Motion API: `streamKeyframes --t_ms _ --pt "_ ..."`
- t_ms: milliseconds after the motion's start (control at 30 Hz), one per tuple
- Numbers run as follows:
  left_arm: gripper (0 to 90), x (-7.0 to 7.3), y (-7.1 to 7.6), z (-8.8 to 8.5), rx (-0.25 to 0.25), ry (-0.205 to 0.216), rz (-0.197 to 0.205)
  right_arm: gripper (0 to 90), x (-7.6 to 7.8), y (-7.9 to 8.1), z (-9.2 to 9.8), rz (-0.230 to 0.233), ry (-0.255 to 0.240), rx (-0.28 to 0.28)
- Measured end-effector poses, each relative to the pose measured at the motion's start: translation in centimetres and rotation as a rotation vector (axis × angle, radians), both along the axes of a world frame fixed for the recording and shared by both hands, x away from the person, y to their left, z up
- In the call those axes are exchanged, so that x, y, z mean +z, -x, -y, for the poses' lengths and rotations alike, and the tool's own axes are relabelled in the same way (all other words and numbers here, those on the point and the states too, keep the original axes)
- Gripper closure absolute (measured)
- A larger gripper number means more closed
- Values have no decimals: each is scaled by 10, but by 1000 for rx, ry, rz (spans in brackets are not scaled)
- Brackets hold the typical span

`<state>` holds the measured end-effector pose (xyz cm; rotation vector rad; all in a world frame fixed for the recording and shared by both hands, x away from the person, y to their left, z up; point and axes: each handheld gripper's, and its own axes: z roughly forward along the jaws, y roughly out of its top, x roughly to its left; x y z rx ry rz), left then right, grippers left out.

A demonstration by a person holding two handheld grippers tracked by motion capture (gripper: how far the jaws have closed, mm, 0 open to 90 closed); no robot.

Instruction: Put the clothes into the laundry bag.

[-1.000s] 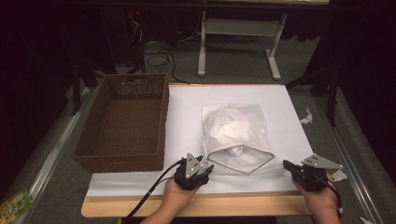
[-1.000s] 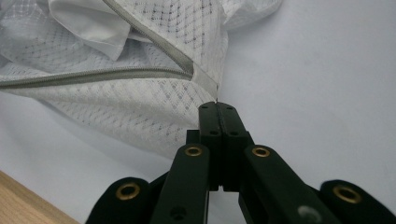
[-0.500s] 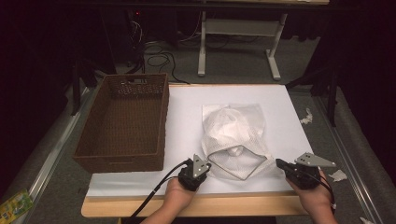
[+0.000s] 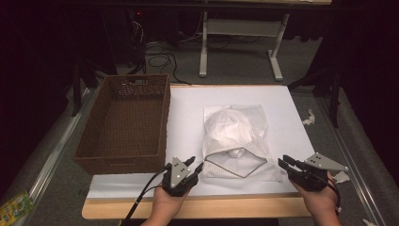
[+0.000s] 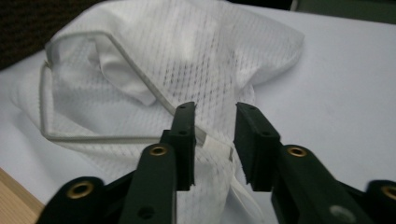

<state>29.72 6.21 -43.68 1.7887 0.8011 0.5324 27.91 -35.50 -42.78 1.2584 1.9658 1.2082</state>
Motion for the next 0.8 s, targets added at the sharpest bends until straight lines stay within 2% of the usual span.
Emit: streamKeyframes --t_ms 67,133,200,267,300,367,400,567,633,800 --pt "484 6 4 -13 2 9 18 539 5 1 -2 33 -16 -3" --pt "380 10 8 -23 25 -19 31 382 7 1 -4 56 -24 -6" --pt "213 11 9 -31 37 -35 8 153 6 0 -6 68 -11 -21" --pt "52 10 10 -34 47 -53 8 2 2 -3 -7 74 23 -53" --pt "7 10 10 -34 56 -62 15 2 2 -4 -7 71 13 -64" --pt "5 10 10 -33 71 -64 26 2 2 -7 -5 74 -6 -74" --pt "0 10 9 -32 60 -59 23 3 2 -7 -4 72 -16 -79" --pt "0 5 6 -29 19 -63 -4 3 -1 -10 -4 67 -15 -72" --pt "2 5 6 -31 20 -55 -11 2 -2 -12 -2 72 -16 -69" --pt "14 7 9 -35 39 -53 3 3 -2 -11 1 77 -33 -66"
